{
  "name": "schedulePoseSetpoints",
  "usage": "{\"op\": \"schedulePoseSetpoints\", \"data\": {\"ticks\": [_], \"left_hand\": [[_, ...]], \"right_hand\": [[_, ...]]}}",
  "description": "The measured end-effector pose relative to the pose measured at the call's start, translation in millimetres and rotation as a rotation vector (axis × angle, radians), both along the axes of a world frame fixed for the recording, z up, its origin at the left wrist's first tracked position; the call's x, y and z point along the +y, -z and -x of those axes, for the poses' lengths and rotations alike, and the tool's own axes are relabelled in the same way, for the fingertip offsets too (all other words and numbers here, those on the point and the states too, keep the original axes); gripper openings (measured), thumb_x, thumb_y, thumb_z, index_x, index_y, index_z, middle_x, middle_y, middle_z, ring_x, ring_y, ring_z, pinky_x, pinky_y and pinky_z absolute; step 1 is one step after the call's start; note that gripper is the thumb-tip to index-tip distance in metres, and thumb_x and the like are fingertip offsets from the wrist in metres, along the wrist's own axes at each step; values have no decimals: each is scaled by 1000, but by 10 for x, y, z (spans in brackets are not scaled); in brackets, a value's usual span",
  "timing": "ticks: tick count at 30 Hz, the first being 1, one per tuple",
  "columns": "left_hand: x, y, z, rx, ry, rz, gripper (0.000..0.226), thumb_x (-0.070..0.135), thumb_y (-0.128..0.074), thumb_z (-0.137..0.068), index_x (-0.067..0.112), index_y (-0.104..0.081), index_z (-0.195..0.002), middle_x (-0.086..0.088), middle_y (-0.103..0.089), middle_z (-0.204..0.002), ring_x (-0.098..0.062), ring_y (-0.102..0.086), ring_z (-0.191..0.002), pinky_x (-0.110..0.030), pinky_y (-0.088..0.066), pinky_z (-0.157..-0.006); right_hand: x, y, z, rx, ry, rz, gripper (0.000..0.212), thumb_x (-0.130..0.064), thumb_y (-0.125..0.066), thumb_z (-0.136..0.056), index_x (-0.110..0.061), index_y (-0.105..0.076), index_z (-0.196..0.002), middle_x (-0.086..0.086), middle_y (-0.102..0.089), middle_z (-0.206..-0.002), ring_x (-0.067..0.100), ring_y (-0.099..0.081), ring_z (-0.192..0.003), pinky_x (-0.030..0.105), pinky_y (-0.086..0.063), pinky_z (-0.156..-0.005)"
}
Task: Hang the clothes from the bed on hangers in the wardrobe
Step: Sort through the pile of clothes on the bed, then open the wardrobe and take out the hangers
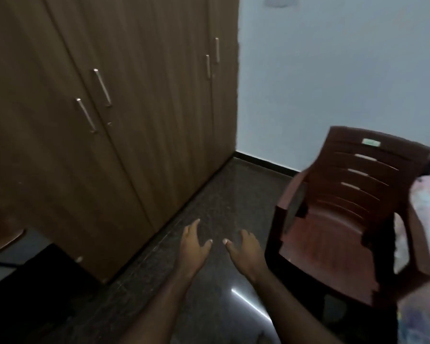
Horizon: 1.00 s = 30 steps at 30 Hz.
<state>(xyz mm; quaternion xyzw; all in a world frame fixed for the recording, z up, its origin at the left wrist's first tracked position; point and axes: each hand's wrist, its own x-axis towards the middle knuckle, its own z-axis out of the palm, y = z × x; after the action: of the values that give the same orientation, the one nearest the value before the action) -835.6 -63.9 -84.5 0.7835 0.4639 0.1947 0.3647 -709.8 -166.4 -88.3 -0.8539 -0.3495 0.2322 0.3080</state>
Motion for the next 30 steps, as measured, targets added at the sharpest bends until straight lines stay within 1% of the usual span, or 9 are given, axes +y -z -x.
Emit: {"op": "schedulePoseSetpoints", "data": {"ticks": [2,4,9,13,16,19,22,26,30], "left_hand": [[219,-91,2,-56,-70,9,72,16,-73,-83,8,-38,-145,-13,-44,-142,-27,-45,-131,-35,-35,-111],[431,-154,-40,-80,-107,17,73,18,-72,-84,10,-36,-147,-10,-42,-143,-23,-44,-131,-40,-37,-110],[1075,-271,-182,-34,-163,-25,72,18,-71,-85,13,-36,-147,-8,-43,-142,-21,-44,-130,-35,-39,-108],[1577,-342,-322,-46,-282,27,59,17,-70,-86,15,-46,-140,-1,-51,-130,-16,-51,-120,-30,-43,-101],[1921,-348,-470,-176,-406,151,32,11,-65,-90,14,-61,-121,-1,-62,-109,-18,-60,-107,-29,-49,-91],[2094,-400,-539,-350,-517,279,18,16,-61,-95,16,-63,-112,0,-66,-103,-14,-62,-96,-29,-50,-80],[2294,-513,-528,-490,-571,374,19,27,-52,-100,17,-62,-113,-3,-67,-108,-15,-64,-102,-34,-52,-85],[2800,-738,-409,-639,-621,350,33,31,-35,-105,12,-58,-119,-11,-64,-117,-22,-62,-108,-35,-52,-83],[3434,-1031,-119,-793,-659,279,36,34,-31,-106,11,-56,-120,-15,-61,-123,-25,-59,-112,-38,-50,-87]], "right_hand": [[339,-76,28,15,-35,-56,57,-52,-57,-92,-15,-50,-135,6,-53,-135,22,-50,-124,37,-40,-104],[691,-89,20,30,-66,-95,59,-51,-58,-91,-16,-49,-137,7,-52,-136,23,-49,-126,39,-40,-106],[1454,-18,-171,81,-144,-171,56,-45,-63,-90,-12,-53,-134,11,-54,-132,26,-50,-124,41,-41,-104],[1947,-53,-404,222,-173,-254,51,-41,-61,-93,-12,-54,-134,8,-55,-132,22,-52,-123,33,-41,-103],[2333,-115,-640,608,-173,-329,43,-40,-52,-99,-16,-54,-134,1,-58,-130,20,-54,-124,32,-43,-102],[2707,-213,-827,1131,-145,-371,56,-52,-33,-102,-17,-44,-144,5,-49,-142,23,-48,-131,40,-41,-105],[3042,-323,-940,1344,-157,-435,71,-65,-22,-96,-17,-41,-146,11,-46,-147,26,-47,-133,45,-36,-111],[3617,-601,-907,1385,-297,-432,85,-75,-18,-90,-17,-38,-148,14,-44,-149,26,-44,-135,48,-31,-115],[4373,-1128,-741,1305,-487,-425,98,-82,-21,-79,-16,-33,-151,14,-39,-152,26,-40,-139,46,-28,-116]]}}
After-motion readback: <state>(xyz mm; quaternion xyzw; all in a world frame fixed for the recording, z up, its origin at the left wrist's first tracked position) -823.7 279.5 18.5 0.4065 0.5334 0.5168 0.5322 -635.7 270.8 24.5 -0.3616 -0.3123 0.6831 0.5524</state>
